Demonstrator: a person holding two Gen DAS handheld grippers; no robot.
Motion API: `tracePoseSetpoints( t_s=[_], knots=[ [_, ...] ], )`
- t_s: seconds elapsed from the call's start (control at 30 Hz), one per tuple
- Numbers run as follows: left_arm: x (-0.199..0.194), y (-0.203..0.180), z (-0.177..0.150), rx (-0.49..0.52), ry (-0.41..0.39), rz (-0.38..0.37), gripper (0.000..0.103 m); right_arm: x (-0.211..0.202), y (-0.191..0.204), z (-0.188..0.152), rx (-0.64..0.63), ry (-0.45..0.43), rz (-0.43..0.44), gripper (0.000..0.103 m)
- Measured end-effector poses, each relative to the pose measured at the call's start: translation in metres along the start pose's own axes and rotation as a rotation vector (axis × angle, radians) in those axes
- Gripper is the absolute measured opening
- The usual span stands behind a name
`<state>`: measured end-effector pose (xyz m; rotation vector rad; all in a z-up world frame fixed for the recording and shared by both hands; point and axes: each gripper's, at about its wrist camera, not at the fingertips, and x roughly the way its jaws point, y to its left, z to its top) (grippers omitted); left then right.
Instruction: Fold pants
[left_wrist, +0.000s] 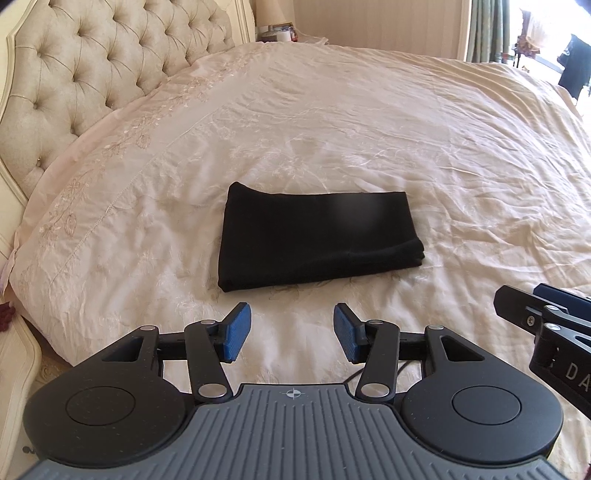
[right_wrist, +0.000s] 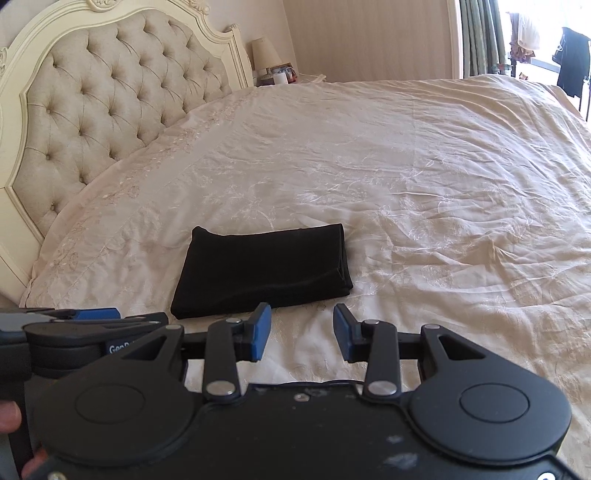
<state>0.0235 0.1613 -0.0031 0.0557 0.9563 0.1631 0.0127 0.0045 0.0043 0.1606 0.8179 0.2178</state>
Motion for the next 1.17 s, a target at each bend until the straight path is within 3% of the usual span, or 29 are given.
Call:
tracePoseSetpoints(
  t_s=[1.17],
  knots=[
    [-0.013,0.007,-0.013,-0.008,-0.018,-0.003,0.048,-0.016,0.003,-0.015,0.002,-0.008,0.024,0.04]
  ],
)
